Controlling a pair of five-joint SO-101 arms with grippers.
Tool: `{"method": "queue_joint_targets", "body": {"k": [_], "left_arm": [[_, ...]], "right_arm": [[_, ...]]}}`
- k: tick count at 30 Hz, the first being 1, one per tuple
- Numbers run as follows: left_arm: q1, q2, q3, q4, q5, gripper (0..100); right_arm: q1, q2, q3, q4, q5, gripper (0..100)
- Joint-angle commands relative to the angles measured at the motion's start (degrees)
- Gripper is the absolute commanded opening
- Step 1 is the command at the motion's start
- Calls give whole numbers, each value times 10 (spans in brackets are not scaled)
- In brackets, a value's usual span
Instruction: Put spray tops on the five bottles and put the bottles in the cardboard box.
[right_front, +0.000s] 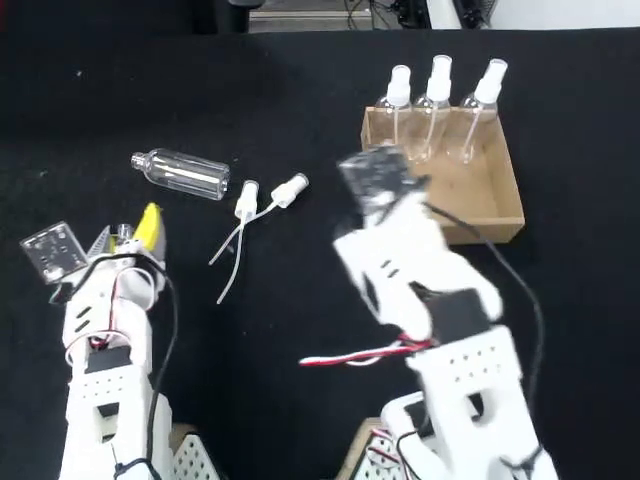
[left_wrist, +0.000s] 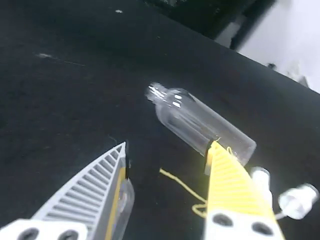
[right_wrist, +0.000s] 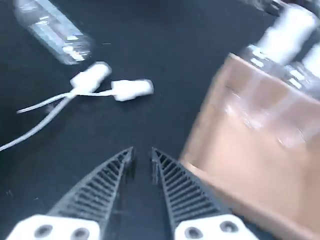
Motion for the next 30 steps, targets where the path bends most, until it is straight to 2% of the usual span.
{"method": "queue_joint_targets", "body": {"k": [1, 6, 10, 14, 18, 23, 26, 30], "left_arm": [[-19, -11, -20, -11, 7, 253], [-20, -11, -20, -11, 7, 253], [-43, -11, -20, -14, 8, 253], [-97, -8, -35, -11, 17, 252], [-145, -9, -36, -11, 108, 252], [-161, -4, -44, -11, 129, 252], [-163, -4, -46, -11, 129, 252], [-192, -9, -48, -11, 131, 252]], "right_arm": [[-70, 78, -39, -69, 1, 22], [-153, 249, -116, -84, 2, 189], [-171, 364, -202, -126, 2, 296], [-172, 462, -265, -183, 5, 303], [-182, 556, -349, -203, 13, 305], [-185, 682, -491, -203, 51, 301], [-179, 745, -590, -188, 49, 300], [-187, 832, -724, -111, 53, 304]]}}
